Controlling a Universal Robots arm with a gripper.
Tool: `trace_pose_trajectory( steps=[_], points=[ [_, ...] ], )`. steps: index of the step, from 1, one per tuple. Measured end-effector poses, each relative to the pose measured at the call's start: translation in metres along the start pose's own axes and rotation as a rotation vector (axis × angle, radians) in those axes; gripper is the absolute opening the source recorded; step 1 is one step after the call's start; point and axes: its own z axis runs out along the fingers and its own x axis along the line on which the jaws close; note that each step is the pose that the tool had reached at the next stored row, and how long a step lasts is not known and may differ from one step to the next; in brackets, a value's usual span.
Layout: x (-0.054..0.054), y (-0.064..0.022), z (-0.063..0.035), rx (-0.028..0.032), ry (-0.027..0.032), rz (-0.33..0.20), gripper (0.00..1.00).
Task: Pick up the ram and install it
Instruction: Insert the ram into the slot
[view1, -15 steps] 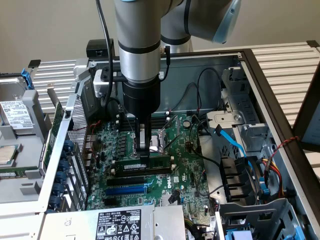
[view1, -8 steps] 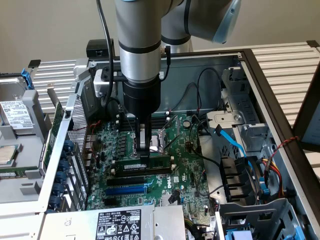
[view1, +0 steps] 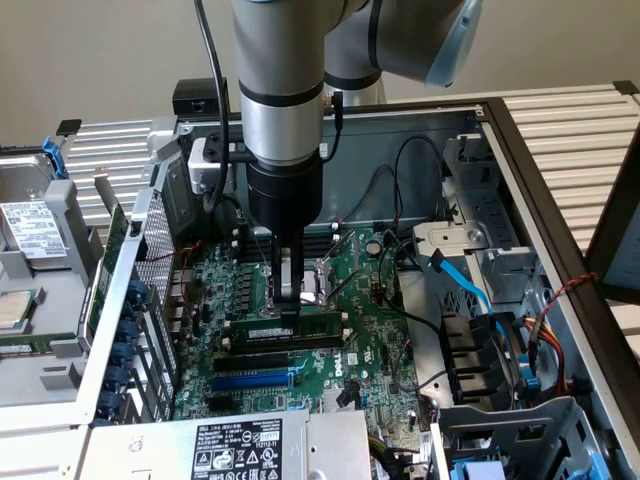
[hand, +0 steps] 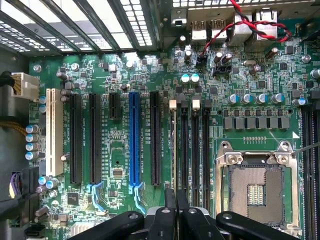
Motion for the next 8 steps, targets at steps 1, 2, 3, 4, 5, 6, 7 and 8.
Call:
trace_pose_trajectory(
  steps=[1,2,3,4,5,6,7,8],
  points=[
    [0.0000,0.0000,0.0000,-0.0001,0.0000,0.000,0.12],
    [0.0000,0.0000,0.0000,0.0000,-0.0001,0.000,0.12],
    [0.0000,0.0000,0.0000,0.0001,-0.0003,0.000,0.12],
    [0.0000,0.0000,-0.0002,0.0001,-0.0003,0.000,0.12],
    [0.0001,0.0000,-0.0005,0.0000,0.0000,0.000,0.12],
    [0.0001,0.0000,-0.0007,-0.0001,0.0000,0.000,0.12],
    [0.0001,0.0000,-0.0011,-0.0001,0.0001,0.000,0.12],
    [0.0001,0.0000,-0.0012,0.0000,-0.0001,0.000,0.12]
  ],
)
